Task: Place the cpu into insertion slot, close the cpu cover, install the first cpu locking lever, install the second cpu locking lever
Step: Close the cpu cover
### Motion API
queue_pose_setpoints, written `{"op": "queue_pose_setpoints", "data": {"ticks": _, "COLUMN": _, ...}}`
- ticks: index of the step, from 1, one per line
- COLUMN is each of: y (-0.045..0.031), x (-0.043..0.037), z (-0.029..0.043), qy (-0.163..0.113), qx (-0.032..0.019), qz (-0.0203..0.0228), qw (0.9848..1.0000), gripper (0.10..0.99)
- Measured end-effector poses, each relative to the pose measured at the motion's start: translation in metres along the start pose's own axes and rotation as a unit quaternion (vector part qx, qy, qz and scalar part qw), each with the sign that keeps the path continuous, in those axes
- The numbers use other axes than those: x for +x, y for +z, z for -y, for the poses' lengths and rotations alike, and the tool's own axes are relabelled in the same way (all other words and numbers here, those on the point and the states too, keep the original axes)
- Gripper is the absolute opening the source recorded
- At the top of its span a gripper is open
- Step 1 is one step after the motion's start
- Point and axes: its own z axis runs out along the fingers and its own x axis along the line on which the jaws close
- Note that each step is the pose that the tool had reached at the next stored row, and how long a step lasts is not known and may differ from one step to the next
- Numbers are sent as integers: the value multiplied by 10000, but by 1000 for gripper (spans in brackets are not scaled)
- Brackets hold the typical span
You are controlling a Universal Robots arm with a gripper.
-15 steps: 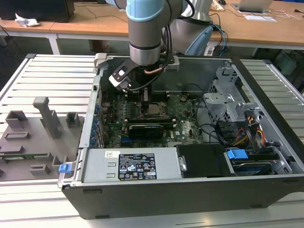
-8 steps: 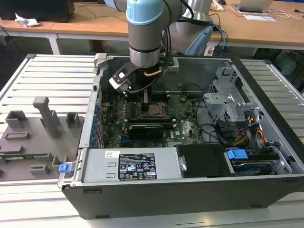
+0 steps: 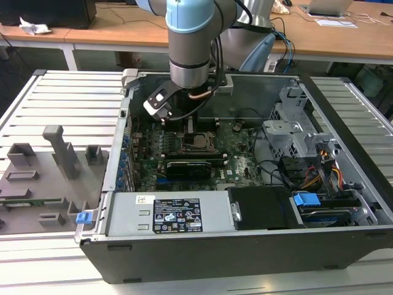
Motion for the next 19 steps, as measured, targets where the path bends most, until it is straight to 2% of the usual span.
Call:
{"op": "queue_pose_setpoints", "data": {"ticks": 6, "y": -70, "x": 2, "z": -5, "qy": -1, "qx": -1, "qz": 0, "qw": 10000, "gripper": 106}}
{"op": "queue_pose_setpoints", "data": {"ticks": 9, "y": -75, "x": 3, "z": -20, "qy": -1, "qx": 0, "qz": -1, "qw": 10000, "gripper": 106}}
{"op": "queue_pose_setpoints", "data": {"ticks": 12, "y": -72, "x": 4, "z": -75, "qy": 0, "qx": 1, "qz": -1, "qw": 10000, "gripper": 106}}
{"op": "queue_pose_setpoints", "data": {"ticks": 14, "y": -69, "x": 5, "z": -142, "qy": -1, "qx": 3, "qz": -1, "qw": 10000, "gripper": 106}}
{"op": "queue_pose_setpoints", "data": {"ticks": 19, "y": -66, "x": 6, "z": -188, "qy": 0, "qx": 7, "qz": -1, "qw": 10000, "gripper": 106}}
